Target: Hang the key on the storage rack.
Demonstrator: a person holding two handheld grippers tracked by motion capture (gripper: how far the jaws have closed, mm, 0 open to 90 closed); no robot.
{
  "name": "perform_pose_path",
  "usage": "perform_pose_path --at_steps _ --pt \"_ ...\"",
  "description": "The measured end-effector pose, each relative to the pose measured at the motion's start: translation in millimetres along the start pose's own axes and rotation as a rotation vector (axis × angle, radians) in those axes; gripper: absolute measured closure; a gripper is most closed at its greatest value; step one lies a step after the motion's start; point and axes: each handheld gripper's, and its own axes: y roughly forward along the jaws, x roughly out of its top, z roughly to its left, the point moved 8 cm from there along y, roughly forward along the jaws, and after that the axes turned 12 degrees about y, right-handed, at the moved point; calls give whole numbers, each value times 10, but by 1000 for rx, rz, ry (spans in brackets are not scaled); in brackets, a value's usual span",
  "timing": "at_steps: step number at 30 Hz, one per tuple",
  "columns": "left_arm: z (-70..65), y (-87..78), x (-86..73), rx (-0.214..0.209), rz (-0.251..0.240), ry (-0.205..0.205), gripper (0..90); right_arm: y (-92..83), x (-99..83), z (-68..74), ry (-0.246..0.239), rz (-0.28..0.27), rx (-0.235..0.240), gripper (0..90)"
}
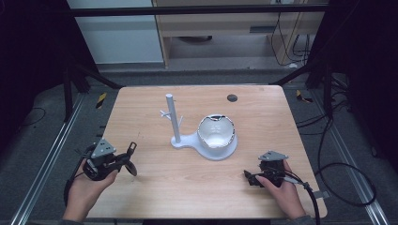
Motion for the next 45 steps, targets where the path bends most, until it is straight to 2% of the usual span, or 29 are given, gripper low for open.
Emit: perform_pose_path --at_steps 9,15,17,21,22,25,45 --pt "39 17 107 21 -51 -8 803 61 61 1 9 0 -5 4" --pt "70 -16 227 67 -115 -23 804 79 82 1 11 1 -4 4" --pt "74 -25 254 70 -123 -26 804 93 95 -7 4 0 -3 5" --pt "77 -31 296 65 -127 -26 804 95 96 -4 8 0 -4 4" --pt "65 -28 327 47 -142 -28 804 95 96 -4 8 0 -4 5" --pt "52 -12 353 37 -153 -26 803 95 95 -4 8 0 -5 5" --pt "-5 22 552 41 -187 -21 804 97 98 -3 10 -1 -4 5"
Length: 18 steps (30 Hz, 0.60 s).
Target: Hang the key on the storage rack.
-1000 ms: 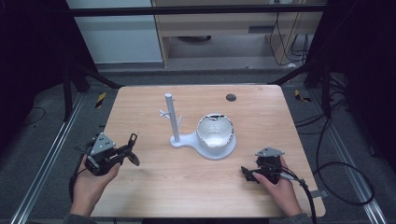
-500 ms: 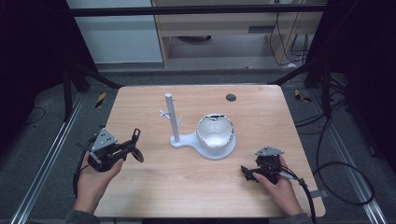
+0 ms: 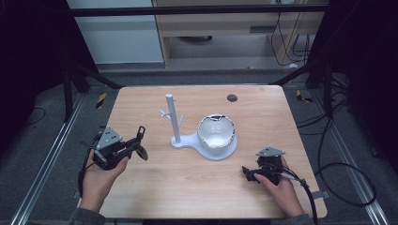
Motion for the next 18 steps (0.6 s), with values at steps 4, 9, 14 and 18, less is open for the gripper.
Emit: perform_pose_path --at_steps 4,9,14,18 --pt "-28 3 40 -7 -3 6 804 0 0 0 0 0 0 4" --pt "-31 21 86 -4 -13 5 804 0 0 0 0 0 0 5" --pt "-43 57 154 0 -36 -3 804 0 0 0 1 0 -1 5" --pt "-53 93 223 5 -47 4 805 0 0 0 0 0 0 5"
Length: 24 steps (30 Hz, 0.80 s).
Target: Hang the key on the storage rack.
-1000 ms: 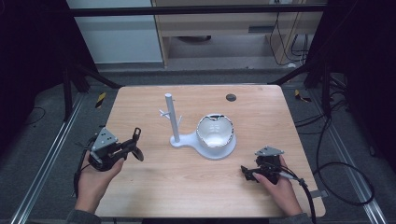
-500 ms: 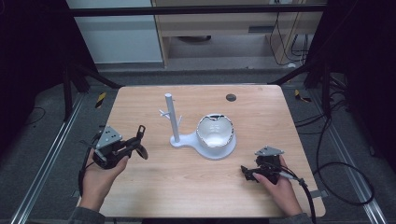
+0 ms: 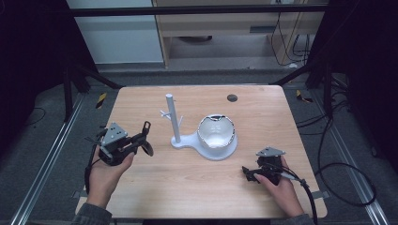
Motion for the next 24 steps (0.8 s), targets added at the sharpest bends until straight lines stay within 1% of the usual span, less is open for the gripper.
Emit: perform_pose_path --at_steps 1,3,4,5,7,10,12,15,16,17,20,22,24 --pt "-7 10 25 0 -7 -4 804 0 0 0 0 0 0 5" --pt "-10 19 48 0 -10 1 804 0 0 0 0 0 0 5" --pt "-31 44 98 0 -17 -1 804 0 0 0 0 0 0 5" --pt "-31 44 98 0 -17 -1 804 0 0 0 0 0 0 5" --pt "-66 82 149 -5 -20 9 804 0 0 0 0 0 0 5" --pt "-87 112 178 -8 -17 13 804 -1 -1 1 0 0 -1 5" --pt "-89 149 209 -4 -18 8 804 -1 -1 -1 -1 0 -2 6" --pt "-93 172 230 -3 -13 15 804 -6 -1 2 0 1 1 6" --pt "-102 195 260 2 -18 10 804 -5 -2 0 -1 1 -2 6" --pt "-101 201 270 -1 -17 17 804 -3 -1 -4 -4 -1 -4 6" --pt "-113 226 307 -1 -23 19 804 -2 -2 -5 -4 -2 -7 6" --pt "-114 239 312 -6 -16 27 804 -3 -2 -5 -4 -2 -7 6" --pt "-113 248 315 -2 -19 22 804 -3 -2 -7 -5 -2 -7 6"
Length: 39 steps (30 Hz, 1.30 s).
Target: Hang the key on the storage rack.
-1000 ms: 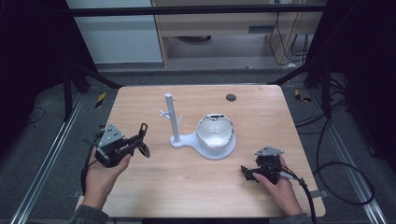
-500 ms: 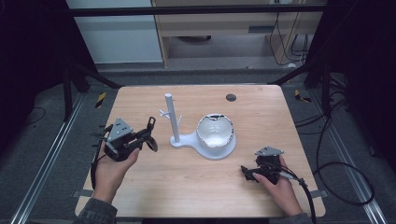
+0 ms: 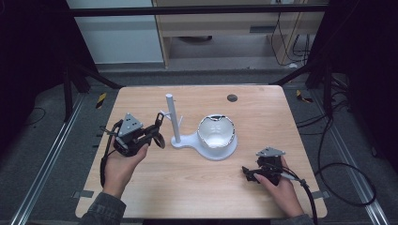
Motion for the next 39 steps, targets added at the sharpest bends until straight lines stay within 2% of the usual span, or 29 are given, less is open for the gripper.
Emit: perform_pose_path --at_steps 5,10,12,15,21,39 --pt "16 38 2 3 -5 -19 803 -2 -2 6 4 0 1 6" --pt "23 66 -4 4 3 -19 803 -2 -2 8 7 -1 1 6" --pt "23 83 3 5 -5 -33 804 -1 -2 8 7 -1 1 6" --pt "27 104 0 6 -2 -25 803 -2 -3 9 7 -1 0 6" --pt "22 129 14 -2 -11 -43 803 -4 -4 9 6 0 0 6" --pt "42 239 -16 9 6 -44 803 -7 -8 14 9 0 0 6"
